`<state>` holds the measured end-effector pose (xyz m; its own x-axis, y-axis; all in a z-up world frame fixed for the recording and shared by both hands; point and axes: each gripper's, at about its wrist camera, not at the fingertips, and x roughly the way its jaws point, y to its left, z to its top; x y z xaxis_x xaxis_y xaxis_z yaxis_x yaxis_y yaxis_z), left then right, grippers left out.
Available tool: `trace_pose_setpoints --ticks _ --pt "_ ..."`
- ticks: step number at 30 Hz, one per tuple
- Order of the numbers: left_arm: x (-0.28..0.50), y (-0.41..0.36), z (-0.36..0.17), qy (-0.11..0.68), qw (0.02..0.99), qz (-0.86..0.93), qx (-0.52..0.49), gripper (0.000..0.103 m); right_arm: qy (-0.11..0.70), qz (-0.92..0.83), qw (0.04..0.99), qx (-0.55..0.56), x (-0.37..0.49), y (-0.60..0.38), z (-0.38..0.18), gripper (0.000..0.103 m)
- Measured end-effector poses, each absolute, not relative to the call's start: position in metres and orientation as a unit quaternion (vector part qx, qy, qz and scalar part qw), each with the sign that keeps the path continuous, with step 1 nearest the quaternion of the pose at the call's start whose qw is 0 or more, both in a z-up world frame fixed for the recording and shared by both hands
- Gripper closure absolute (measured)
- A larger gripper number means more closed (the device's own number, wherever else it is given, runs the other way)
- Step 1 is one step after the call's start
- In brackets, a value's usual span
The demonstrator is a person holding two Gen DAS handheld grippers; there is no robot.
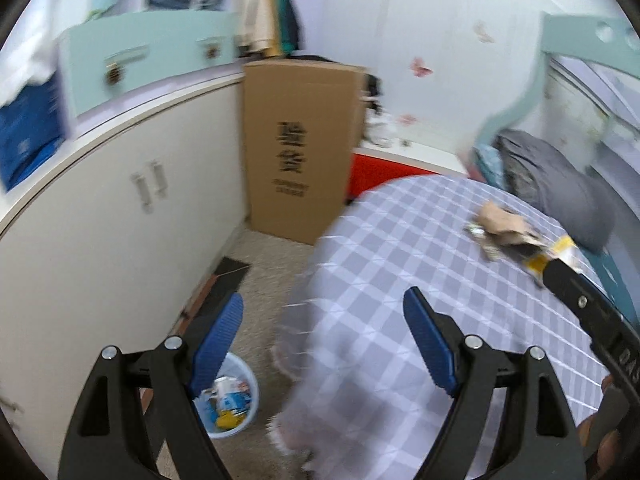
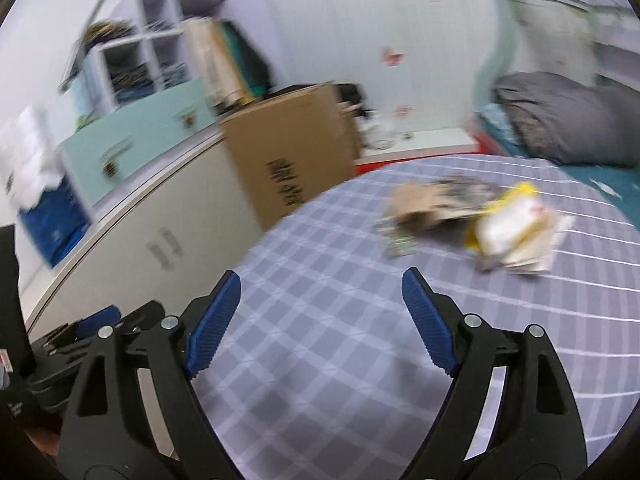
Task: Collect trash
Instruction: 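Move both open tools back to the table, then grasp the yellow-white box with the left tool while the right tool grasps the red-white box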
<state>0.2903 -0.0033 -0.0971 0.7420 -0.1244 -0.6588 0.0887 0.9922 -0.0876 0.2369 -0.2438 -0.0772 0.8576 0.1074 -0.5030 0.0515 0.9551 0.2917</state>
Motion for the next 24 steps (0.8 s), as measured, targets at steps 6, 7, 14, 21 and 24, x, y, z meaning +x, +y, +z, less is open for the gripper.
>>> trace_pose_setpoints --ticks 6,7,14,21,24 --pt "0.304 -0.101 -0.108 0.37 0.915 -0.16 -0.015 0.023 0.259 -0.064 0.943 0.2 0.228 -0.336 -0.09 0.021" --pt "0.305 -0.115 -0.11 0.371 0.912 -0.176 -0.015 0.023 0.261 -0.071 0.94 0.207 0.227 -0.349 -0.092 0.021" --pt "0.32 -0.211 -0.128 0.367 0.897 -0.247 0.012 0.023 0.263 -0.108 0.927 0.246 0.217 -0.424 -0.11 0.021" --pt "0.335 -0.259 -0.139 0.354 0.894 -0.272 0.034 0.035 0.265 -0.11 0.919 0.27 0.215 -0.457 -0.122 0.021" --pt "0.346 -0.268 -0.145 0.366 0.884 -0.288 0.022 0.045 0.268 -0.105 0.917 0.277 0.22 -0.461 -0.126 0.021"
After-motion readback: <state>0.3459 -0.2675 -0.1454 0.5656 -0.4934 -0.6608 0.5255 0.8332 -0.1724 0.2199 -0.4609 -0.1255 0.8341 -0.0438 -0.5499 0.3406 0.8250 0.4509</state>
